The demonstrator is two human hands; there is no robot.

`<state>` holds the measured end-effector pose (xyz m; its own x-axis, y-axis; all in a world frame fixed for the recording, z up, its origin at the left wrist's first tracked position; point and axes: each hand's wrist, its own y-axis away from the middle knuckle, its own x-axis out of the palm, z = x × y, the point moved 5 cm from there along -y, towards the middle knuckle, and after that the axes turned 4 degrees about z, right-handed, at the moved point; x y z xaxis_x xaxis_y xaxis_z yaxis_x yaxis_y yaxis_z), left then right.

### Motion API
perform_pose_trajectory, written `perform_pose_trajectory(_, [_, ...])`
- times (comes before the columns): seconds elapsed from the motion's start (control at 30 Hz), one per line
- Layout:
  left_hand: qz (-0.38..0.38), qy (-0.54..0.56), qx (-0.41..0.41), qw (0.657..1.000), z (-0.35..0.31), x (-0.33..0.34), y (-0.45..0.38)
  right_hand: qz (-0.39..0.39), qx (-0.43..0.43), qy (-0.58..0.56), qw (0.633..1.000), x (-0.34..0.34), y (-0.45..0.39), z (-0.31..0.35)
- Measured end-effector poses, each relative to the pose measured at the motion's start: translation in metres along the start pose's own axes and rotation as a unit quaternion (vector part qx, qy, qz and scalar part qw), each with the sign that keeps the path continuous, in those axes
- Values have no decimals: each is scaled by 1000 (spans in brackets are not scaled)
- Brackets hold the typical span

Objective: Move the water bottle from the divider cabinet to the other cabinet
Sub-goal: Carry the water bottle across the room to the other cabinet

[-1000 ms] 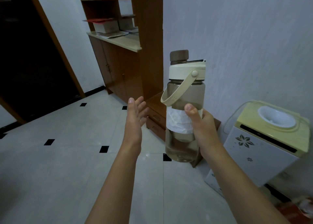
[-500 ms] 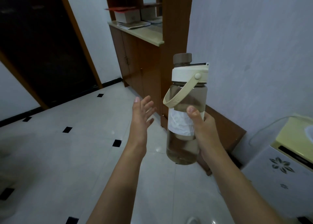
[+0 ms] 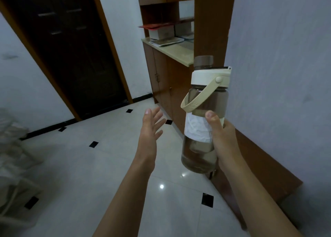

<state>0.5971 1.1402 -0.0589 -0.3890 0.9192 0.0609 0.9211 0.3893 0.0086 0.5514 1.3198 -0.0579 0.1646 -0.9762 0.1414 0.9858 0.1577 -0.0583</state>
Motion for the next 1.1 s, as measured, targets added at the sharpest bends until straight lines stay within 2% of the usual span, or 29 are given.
perform_pose_trajectory(0.3, [-33,5,13,999,-3,-26,-102,55,9,14,998,57,-86,-12])
perform_pose_trajectory(0.73, [31,26,32,999,-29,-49,-285,2,-28,37,999,131,-245,-3])
perform_pose_trajectory(1.1, [9,8,20,1000,-22,-47,-420,26,-19,31,999,169,-389,-27])
